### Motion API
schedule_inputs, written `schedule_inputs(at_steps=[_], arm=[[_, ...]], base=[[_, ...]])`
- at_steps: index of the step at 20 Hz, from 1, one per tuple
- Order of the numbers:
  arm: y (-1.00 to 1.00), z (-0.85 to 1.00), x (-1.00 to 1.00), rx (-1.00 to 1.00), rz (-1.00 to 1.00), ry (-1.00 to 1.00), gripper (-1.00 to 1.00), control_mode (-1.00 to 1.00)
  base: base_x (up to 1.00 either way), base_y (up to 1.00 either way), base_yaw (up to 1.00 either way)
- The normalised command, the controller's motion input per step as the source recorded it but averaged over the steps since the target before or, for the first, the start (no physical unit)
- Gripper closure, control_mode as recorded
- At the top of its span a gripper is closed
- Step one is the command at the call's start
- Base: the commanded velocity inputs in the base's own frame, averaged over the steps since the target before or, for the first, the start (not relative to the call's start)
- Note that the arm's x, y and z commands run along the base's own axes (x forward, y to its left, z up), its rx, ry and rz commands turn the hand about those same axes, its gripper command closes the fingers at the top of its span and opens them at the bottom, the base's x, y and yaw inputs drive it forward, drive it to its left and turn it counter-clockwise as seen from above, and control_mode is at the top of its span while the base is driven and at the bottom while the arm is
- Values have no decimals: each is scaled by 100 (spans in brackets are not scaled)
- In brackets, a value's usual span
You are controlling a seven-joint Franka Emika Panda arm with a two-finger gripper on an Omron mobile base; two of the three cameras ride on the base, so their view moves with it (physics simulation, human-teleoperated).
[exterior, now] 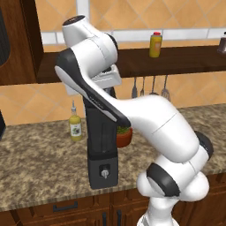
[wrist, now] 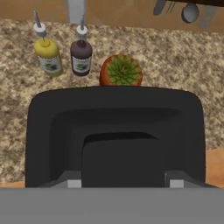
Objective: Close the lid blender by securely placing the lid on top.
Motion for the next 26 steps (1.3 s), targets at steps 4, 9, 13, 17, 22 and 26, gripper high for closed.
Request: schedule_inputs(at_steps=[4,9,13,17,22,26], arm=[[-9,-8,-15,0,-1,0,100,-100],[0,0,14,0,-1,-4,100,-100],[0,-14,7,0,0,0,100,-100],[-4,-19,0,0,0,0,100,-100],[0,-15,-10,7,0,13,100,-100],[0,0,0,3,0,19,100,-100]], base=[[0,0,0],[0,0,0],[0,0,0],[0,0,0],[0,0,0],[0,0,0]])
